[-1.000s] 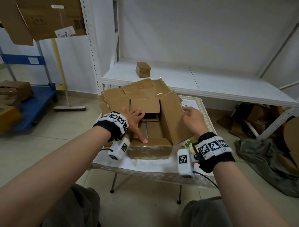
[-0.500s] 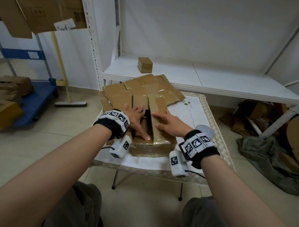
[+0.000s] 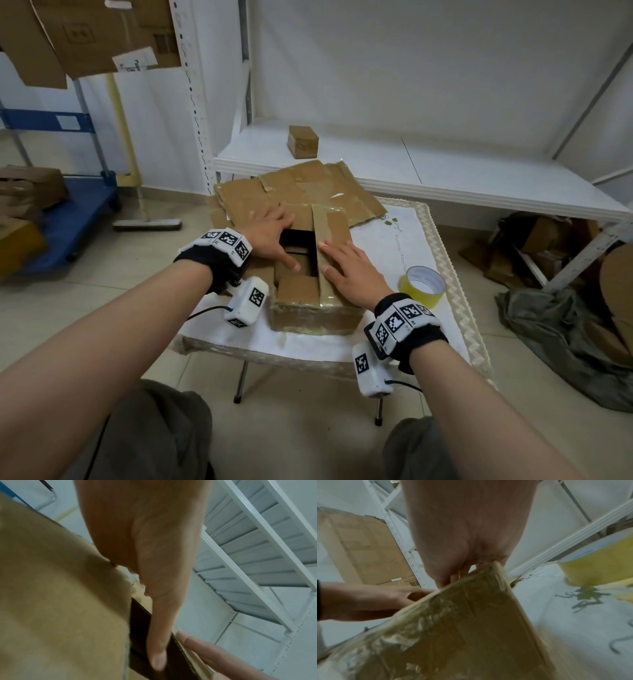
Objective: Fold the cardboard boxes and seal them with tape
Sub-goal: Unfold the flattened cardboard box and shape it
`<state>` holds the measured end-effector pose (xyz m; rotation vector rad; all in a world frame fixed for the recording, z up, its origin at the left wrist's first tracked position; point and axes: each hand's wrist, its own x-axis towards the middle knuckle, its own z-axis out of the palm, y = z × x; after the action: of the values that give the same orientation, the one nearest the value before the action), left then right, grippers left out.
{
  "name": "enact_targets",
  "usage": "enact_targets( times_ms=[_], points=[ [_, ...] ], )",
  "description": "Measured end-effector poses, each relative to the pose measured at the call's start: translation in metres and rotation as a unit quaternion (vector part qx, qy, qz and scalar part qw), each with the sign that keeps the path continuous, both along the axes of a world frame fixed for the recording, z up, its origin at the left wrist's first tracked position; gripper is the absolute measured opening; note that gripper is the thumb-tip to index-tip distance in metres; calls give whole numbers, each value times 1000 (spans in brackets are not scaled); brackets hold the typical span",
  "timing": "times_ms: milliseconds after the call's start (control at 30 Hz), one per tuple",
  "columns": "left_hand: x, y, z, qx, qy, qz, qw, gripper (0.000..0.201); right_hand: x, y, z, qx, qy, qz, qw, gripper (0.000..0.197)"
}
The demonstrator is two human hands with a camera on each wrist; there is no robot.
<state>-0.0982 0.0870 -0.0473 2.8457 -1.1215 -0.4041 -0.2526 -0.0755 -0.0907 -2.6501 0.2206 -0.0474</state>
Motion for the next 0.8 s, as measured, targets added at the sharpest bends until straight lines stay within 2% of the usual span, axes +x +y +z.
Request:
enact_targets(
  times_ms=[133,167,200,233,300,333,367,433,500,567,633,700,800],
  points=[
    [4,13,6,-46,-2,181,982,128,1,5,13,-51,21,-6,998,53],
    [2,15,13,-54,11,208,977,127,2,5,16,-58,27,-5,998,53],
    [-2,17,21,-53,25,220,974,118,3,5,19,-62,32,-5,998,53],
    [-7,17,30,-58,25,216,974,94,3,4,21,-66,36,-4,997,53],
    [-10,14,46,-112,22,183,977,27,5,3,23,-69,40,-5,997,54],
    [-13,11,53,-143,28,162,976,14,6,3,23,-68,41,-5,997,54],
    [-13,11,57,-177,52,152,971,18,7,3,23,-67,40,-5,997,54],
    [-21,7,62,-220,155,155,951,30,7,2,22,-64,35,-6,997,54],
    [-30,0,59,-210,196,132,949,38,8,1,21,-60,32,-9,998,54],
    [-34,-10,51,-154,159,93,971,39,8,0,20,-56,30,-11,998,54],
    [-36,-18,42,-108,114,57,986,31,8,0,19,-51,29,-12,998,54],
    [-37,-24,31,-64,80,32,994,26,8,0,19,-50,22,-13,998,53],
    [-44,-30,23,-36,53,0,998,35,7,-1,19,-32,6,-25,999,52]
  ],
)
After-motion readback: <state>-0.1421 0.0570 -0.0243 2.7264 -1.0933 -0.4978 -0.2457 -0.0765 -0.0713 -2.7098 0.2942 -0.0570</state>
